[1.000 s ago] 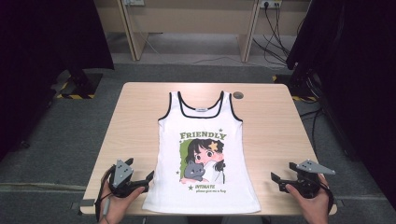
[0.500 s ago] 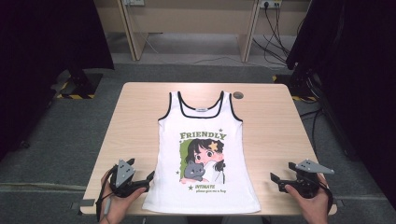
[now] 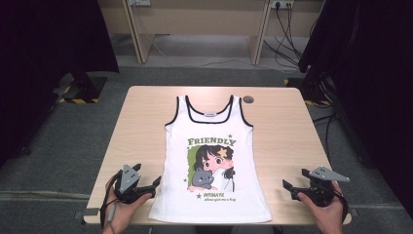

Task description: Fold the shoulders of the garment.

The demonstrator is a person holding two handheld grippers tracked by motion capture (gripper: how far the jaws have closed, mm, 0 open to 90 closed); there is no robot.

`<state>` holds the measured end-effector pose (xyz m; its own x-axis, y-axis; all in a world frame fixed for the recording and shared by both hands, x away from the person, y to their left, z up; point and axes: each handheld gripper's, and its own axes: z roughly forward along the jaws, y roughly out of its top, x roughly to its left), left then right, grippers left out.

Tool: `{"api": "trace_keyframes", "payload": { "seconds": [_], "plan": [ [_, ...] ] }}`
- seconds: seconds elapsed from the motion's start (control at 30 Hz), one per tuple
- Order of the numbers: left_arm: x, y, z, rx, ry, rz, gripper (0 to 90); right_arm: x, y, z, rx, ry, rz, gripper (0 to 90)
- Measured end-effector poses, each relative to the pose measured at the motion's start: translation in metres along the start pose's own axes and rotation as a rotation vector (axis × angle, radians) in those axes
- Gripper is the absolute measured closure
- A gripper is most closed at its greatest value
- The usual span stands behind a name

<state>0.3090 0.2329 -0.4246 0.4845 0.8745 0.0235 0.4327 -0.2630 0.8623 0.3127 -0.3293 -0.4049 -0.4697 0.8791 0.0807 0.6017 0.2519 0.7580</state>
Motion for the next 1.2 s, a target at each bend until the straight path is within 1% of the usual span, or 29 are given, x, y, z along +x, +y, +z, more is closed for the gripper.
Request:
{"api": "trace_keyframes", "payload": {
  "seconds": [0.03, 0.07, 0.1, 0.17, 0.23, 0.3, 0.43, 0.5, 0.53, 0.67, 0.77, 0.8, 0.93, 1.0, 1.07, 1.13, 1.2],
  "plan": [
    [0.006, 0.011, 0.008, 0.005, 0.002, 0.003, 16.1, -0.001, 0.001, 0.001, -0.004, -0.004, -0.006, 9.1],
    [0.009, 0.018, 0.014, 0.002, -0.003, 0.002, 16.8, -0.001, 0.001, 0.001, -0.005, -0.006, -0.008, 9.1],
    [0.009, 0.018, 0.014, 0.002, -0.003, 0.002, 18.2, -0.001, 0.001, 0.001, -0.005, -0.006, -0.008, 9.1],
    [0.017, 0.033, 0.028, 0.002, -0.001, -0.002, 18.4, -0.001, 0.002, 0.001, -0.010, -0.008, -0.009, 9.2],
    [0.026, 0.048, 0.046, 0.005, -0.006, -0.021, 18.9, 0.000, 0.003, 0.000, -0.016, -0.009, -0.017, 9.2],
    [0.035, 0.062, 0.065, 0.024, -0.014, -0.036, 18.8, 0.002, 0.004, 0.000, -0.020, -0.009, -0.029, 9.2],
    [0.050, 0.084, 0.101, 0.052, 0.006, -0.065, 18.7, 0.005, 0.004, -0.002, -0.027, -0.012, -0.050, 9.2],
    [0.055, 0.091, 0.115, 0.066, 0.023, -0.065, 19.4, 0.005, 0.005, -0.002, -0.030, -0.013, -0.054, 9.2],
    [0.057, 0.093, 0.121, 0.067, 0.027, -0.073, 19.5, 0.005, 0.005, -0.002, -0.032, -0.013, -0.055, 9.2],
    [0.065, 0.102, 0.142, 0.093, 0.053, -0.084, 20.3, 0.005, 0.006, -0.001, -0.036, -0.009, -0.052, 9.2],
    [0.071, 0.110, 0.155, 0.096, 0.065, -0.115, 20.6, 0.006, 0.006, -0.001, -0.033, -0.007, -0.057, 9.2],
    [0.072, 0.113, 0.160, 0.105, 0.064, -0.115, 20.5, 0.006, 0.006, -0.001, -0.034, -0.009, -0.065, 9.2],
    [0.076, 0.125, 0.181, 0.147, 0.079, -0.103, 19.6, 0.007, 0.007, -0.002, -0.039, -0.011, -0.070, 9.2],
    [0.078, 0.129, 0.191, 0.161, 0.090, -0.112, 19.4, 0.007, 0.007, -0.002, -0.040, -0.011, -0.073, 9.2],
    [0.079, 0.133, 0.199, 0.174, 0.089, -0.127, 19.5, 0.007, 0.006, -0.002, -0.038, -0.009, -0.073, 9.2],
    [0.079, 0.136, 0.207, 0.176, 0.094, -0.147, 19.4, 0.008, 0.006, -0.001, -0.040, -0.006, -0.074, 9.2],
    [0.078, 0.137, 0.214, 0.199, 0.106, -0.135, 19.4, 0.010, 0.007, -0.001, -0.043, -0.003, -0.072, 9.2]
  ]
}}
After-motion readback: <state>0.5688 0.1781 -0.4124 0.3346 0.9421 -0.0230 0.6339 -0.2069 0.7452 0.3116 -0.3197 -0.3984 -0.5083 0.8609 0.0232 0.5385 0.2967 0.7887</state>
